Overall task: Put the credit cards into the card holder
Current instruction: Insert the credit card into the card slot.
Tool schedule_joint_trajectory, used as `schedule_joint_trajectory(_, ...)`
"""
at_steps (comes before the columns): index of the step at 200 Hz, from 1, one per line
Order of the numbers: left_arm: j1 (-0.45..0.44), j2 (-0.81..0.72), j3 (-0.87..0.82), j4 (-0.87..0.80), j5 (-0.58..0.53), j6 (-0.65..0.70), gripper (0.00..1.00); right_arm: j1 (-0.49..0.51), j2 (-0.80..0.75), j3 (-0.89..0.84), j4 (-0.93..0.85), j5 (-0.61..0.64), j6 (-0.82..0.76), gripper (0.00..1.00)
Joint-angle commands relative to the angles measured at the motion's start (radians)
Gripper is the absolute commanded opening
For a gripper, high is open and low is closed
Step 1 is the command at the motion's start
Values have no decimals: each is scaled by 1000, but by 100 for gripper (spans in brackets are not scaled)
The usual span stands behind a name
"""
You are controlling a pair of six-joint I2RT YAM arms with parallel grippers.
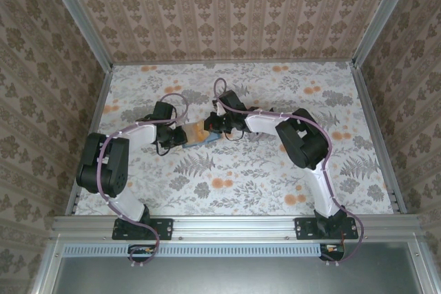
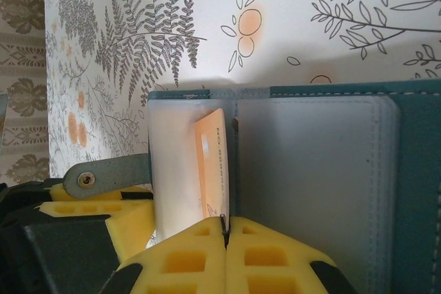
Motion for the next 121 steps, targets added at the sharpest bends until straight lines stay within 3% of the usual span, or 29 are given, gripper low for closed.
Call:
schedule_joint_trajectory(1,-12,48,-5,-19,12,-7,20,15,52,23,-21,14,-21,0)
schedule_joint_trajectory(121,-13,56,17,-30,17,-1,20,92,66,87,-163,125,-124,2)
